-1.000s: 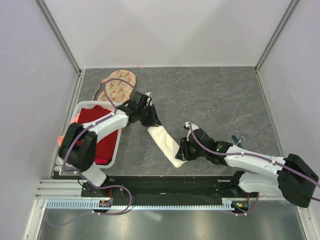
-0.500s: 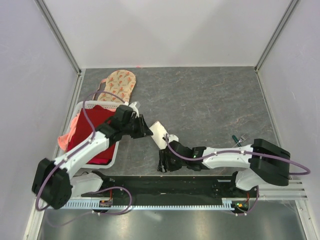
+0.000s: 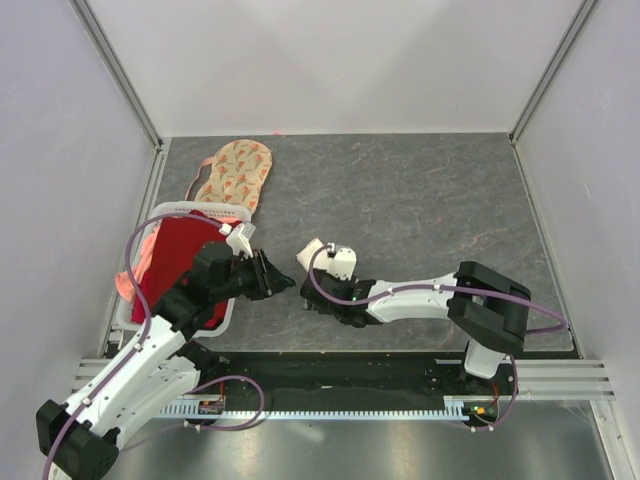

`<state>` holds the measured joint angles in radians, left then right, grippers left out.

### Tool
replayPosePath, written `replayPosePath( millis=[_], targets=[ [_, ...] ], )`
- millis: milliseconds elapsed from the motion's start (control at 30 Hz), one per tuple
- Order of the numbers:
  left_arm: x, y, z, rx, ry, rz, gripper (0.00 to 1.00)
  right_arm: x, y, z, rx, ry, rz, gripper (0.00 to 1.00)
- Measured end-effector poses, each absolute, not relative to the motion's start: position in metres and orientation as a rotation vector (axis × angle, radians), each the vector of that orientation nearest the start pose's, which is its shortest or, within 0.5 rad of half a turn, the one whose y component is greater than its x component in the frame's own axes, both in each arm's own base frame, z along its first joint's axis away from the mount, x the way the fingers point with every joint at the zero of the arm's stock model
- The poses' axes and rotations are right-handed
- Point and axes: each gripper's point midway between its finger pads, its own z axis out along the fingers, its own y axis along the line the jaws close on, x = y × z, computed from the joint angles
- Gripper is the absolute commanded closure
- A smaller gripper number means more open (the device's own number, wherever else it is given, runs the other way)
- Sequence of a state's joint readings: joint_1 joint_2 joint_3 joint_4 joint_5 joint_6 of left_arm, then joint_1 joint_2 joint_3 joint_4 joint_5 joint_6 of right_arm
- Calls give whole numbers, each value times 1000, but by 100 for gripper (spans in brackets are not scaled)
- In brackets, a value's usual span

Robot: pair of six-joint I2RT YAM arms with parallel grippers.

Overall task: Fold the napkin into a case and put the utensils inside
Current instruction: Move the smaller rectangle folded napkin to the center of the board.

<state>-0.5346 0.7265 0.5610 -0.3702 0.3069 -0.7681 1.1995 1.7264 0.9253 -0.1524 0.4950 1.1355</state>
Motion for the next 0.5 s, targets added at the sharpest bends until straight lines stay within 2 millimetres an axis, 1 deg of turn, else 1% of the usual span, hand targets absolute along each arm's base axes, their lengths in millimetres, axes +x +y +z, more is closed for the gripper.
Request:
replayPosePath(
  millis=[67,133,200,300,367,433,500],
  targets=[
    [177,-200,168,-56,2263,-1082,68,210,343,28,146,2401,408,23],
    [173,-200,169,-51,2261,-1089,68,232,323,27,176,2382,338,22],
    [172,-199,169,-51,2267,-1090,67,255,297,26,190,2369,255,21],
    [170,-199,164,-51,2291,-1087,67,283,264,23,178,2362,150,20],
    [169,-200,161,-51,2311,-1089,67,298,247,21,157,2371,91,20],
    [169,-201,157,-53,2332,-1085,67,324,235,21,132,2375,33,20],
    [170,-202,153,-55,2350,-1083,66,351,228,21,115,2373,-7,13]
  ],
)
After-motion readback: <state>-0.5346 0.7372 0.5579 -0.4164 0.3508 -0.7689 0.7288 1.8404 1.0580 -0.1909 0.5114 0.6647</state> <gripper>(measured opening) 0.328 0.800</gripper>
